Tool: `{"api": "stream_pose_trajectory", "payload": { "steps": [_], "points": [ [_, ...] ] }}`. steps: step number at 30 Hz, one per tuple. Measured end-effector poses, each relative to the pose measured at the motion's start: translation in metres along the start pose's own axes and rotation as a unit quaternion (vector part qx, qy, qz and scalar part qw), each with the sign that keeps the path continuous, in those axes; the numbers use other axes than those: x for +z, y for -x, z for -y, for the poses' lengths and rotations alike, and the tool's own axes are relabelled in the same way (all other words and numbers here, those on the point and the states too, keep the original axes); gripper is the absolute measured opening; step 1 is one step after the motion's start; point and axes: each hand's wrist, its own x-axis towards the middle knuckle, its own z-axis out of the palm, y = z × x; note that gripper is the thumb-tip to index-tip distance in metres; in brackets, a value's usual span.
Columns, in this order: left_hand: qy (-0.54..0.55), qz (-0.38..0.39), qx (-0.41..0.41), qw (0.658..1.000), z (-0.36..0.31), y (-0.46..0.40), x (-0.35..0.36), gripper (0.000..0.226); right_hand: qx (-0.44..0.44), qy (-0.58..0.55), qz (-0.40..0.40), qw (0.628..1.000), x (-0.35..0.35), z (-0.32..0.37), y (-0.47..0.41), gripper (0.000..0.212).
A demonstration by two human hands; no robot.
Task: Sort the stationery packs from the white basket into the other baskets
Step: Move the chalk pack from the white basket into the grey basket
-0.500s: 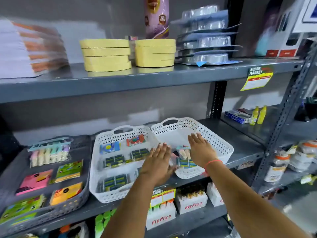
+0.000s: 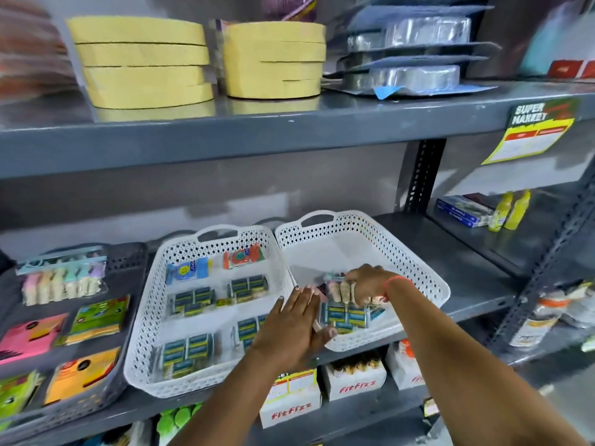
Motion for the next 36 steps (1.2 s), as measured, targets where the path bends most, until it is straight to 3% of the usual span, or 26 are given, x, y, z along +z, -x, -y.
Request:
{"api": "stream_pose_trajectory", "payload": {
  "steps": [6, 15, 19, 22, 27, 36],
  "points": [
    [0.005, 0.009, 0.001, 1.0, 0.002, -0.002, 0.001, 0.072, -0.012, -0.036, 0.022, 0.999, 0.001, -0.004, -0.007, 0.064],
    [0.036, -0.003, 0.01, 0.999, 0.004, -0.002, 0.004, 0.072, -0.011, 0.075, -0.107, 0.991, 0.008, -0.001, -0.004, 0.076],
    [0.04, -0.012, 0.011, 0.999, 0.004, -0.001, 0.005, 0.073, -0.042, 0.014, -0.121, 0.992, -0.003, -0.002, 0.001, 0.072],
    [0.039, -0.013, 0.016, 0.999, 0.004, 0.0, 0.005, 0.073, -0.033, -0.073, -0.081, 0.994, -0.006, -0.012, 0.006, 0.066],
    [0.046, -0.003, 0.016, 0.999, 0.004, 0.0, 0.004, 0.073, -0.002, -0.088, -0.006, 0.996, -0.014, -0.037, 0.016, 0.047],
    [0.015, 0.02, 0.011, 1.0, 0.01, 0.0, -0.001, 0.075, -0.061, -0.173, -0.124, 0.975, -0.045, -0.028, 0.03, 0.027]
  ]
}}
